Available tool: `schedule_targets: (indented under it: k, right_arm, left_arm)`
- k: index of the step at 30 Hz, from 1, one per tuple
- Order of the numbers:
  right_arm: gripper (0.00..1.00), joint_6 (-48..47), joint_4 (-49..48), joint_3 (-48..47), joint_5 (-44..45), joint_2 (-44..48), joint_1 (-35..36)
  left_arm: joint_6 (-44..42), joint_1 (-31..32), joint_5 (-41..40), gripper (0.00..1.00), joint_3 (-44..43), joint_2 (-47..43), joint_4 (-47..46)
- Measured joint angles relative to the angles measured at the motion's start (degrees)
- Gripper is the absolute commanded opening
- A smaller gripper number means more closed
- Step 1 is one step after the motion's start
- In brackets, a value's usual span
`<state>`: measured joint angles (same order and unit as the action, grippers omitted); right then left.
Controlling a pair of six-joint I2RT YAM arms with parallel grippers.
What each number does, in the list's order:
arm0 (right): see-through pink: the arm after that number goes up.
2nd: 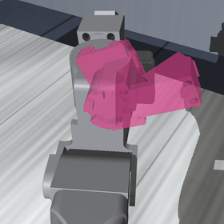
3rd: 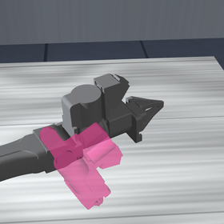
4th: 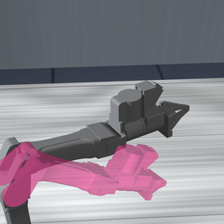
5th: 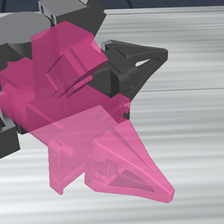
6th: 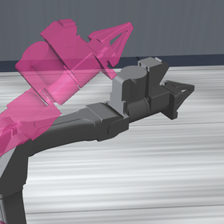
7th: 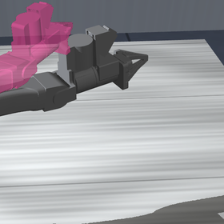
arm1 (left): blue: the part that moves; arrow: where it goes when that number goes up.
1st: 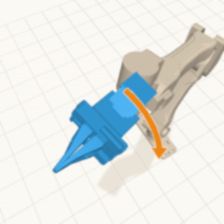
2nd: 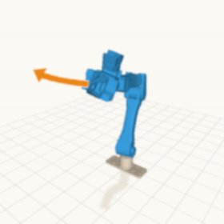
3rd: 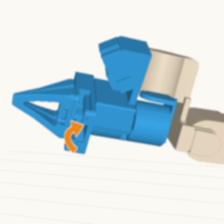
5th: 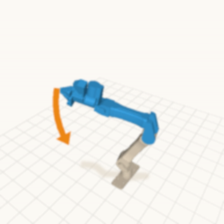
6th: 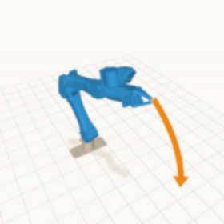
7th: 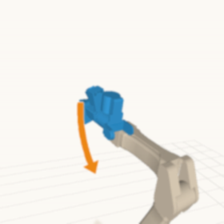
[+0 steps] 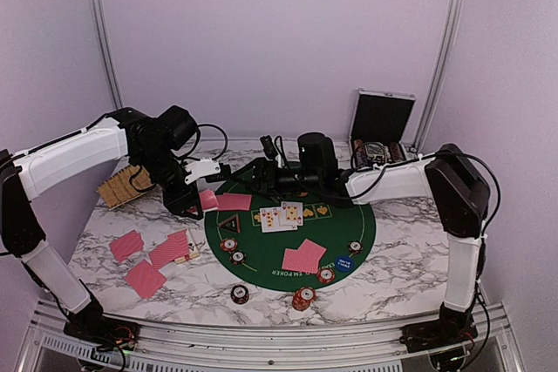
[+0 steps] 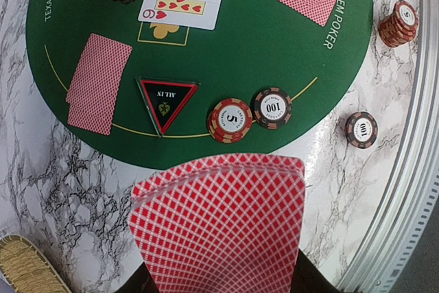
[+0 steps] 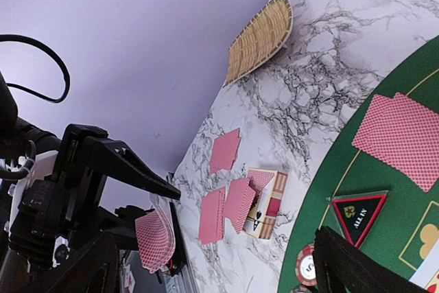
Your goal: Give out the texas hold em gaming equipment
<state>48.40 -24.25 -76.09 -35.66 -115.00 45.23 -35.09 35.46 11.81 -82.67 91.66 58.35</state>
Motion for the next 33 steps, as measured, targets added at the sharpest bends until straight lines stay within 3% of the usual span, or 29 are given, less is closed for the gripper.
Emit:
schedule_targets:
  k: [9,33]
  right_arm:
    - [0.94,9.03,-8.31,1.31,-1.86,-3.58,1.51]
    - [0.91,20.94,-16.04,-6.62,-8.11,-12.98,6.16]
  left_arm:
    - [0.04,0.00,0.20,0.51,-0.07,0.00,0.00]
    - [-0.02,0.37,0.20,0.51,-1.25,0.85,0.04]
